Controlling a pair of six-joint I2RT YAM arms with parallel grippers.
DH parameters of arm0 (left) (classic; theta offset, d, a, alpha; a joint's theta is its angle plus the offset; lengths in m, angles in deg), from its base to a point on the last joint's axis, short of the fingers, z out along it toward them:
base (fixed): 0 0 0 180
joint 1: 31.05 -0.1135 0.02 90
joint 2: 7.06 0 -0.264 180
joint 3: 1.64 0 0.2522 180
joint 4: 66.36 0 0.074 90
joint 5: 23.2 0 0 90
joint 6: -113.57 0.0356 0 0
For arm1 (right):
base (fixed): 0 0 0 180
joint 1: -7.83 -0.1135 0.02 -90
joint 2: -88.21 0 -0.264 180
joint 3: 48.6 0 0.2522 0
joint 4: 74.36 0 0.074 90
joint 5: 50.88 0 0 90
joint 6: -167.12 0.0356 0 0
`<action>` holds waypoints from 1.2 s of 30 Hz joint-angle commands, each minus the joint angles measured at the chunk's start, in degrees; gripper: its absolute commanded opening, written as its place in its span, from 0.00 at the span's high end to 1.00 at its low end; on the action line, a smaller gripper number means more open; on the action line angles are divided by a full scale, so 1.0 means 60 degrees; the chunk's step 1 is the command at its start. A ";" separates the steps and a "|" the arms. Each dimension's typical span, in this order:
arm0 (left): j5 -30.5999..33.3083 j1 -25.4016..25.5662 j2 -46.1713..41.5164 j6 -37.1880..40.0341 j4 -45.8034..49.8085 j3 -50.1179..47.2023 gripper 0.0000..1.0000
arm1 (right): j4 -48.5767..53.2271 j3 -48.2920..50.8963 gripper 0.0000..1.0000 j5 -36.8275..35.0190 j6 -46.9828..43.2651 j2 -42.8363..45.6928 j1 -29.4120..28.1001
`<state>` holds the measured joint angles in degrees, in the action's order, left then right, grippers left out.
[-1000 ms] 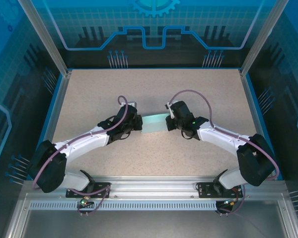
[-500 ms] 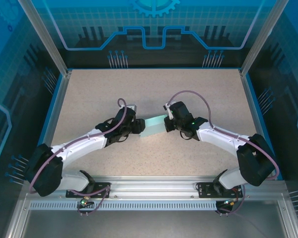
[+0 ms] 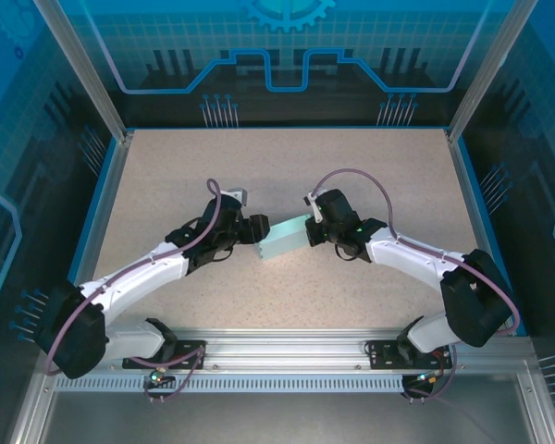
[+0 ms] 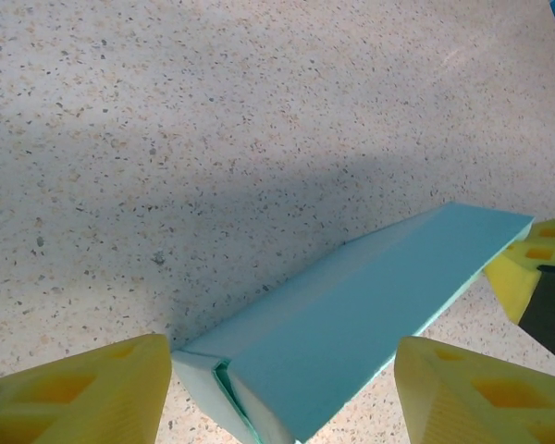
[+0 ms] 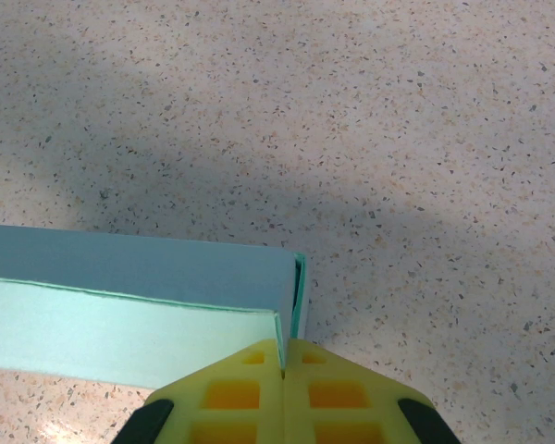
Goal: Fold the paper box
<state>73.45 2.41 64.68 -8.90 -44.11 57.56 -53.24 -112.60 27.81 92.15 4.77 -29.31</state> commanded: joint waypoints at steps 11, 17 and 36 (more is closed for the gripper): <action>-0.1145 -0.0456 0.0486 -0.1392 -0.0982 -0.0619 0.40 | 0.0796 0.0050 0.98 0.0344 0.0000 -0.0317 -0.0196; -0.1271 -0.0448 0.0552 -0.1531 -0.1209 -0.0998 0.42 | 0.0825 0.0025 0.98 0.0334 0.0000 -0.0331 -0.0196; -0.0138 -0.0014 0.1127 -0.1377 -0.1709 -0.1712 0.53 | 0.0928 -0.0328 0.90 0.0193 -0.0285 -0.0068 -0.0203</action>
<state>70.44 1.53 68.66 -18.47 -59.38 49.77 -51.60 -113.47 27.57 91.34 4.62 -29.31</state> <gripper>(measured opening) 0.469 0.101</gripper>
